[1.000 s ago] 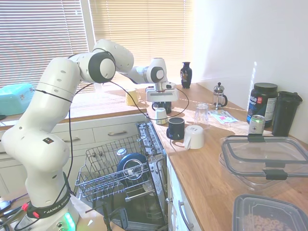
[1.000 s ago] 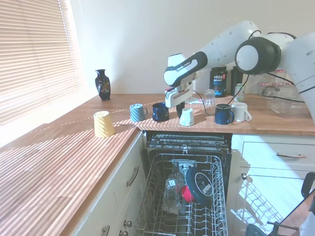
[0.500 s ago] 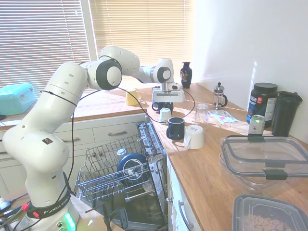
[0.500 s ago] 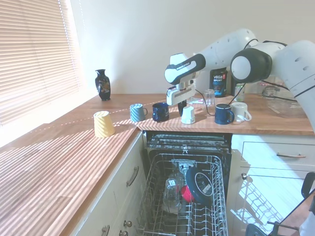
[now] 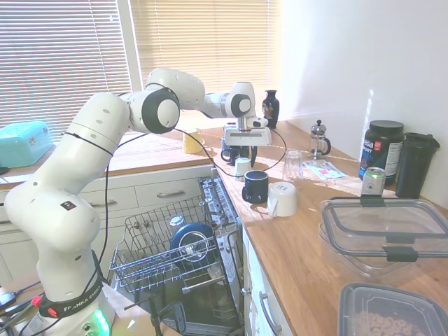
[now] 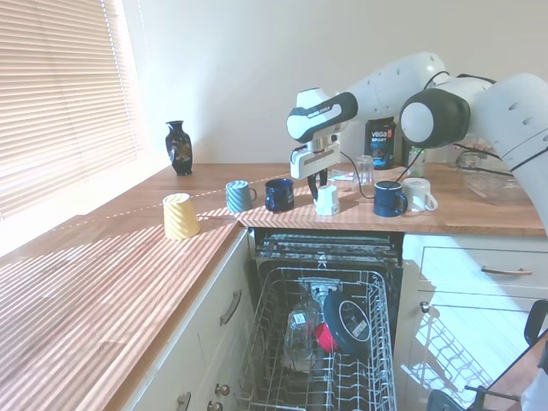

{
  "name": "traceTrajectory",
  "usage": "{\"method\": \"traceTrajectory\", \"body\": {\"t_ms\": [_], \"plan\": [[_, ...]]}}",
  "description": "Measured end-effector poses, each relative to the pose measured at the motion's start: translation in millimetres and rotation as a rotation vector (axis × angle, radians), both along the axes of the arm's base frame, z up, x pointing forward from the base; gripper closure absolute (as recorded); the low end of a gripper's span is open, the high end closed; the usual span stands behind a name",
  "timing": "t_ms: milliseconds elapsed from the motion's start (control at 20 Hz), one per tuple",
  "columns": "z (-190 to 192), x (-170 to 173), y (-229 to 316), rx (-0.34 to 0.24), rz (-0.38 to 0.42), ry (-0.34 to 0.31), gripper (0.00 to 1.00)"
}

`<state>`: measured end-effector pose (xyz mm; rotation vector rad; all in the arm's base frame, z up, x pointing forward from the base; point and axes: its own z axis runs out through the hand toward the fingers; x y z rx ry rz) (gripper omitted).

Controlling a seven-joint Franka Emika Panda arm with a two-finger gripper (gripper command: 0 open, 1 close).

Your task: Unload the white mug from the dishwasher

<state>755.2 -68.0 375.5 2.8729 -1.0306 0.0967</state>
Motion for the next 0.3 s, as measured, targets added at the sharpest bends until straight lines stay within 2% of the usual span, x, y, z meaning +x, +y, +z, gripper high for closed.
{"method": "traceTrajectory", "body": {"t_ms": [150,300], "plan": [[34,-4,5,0.001,0.002,-0.047,0.00],[77,-22,23,0.012,-0.009,-0.101,0.00]]}}
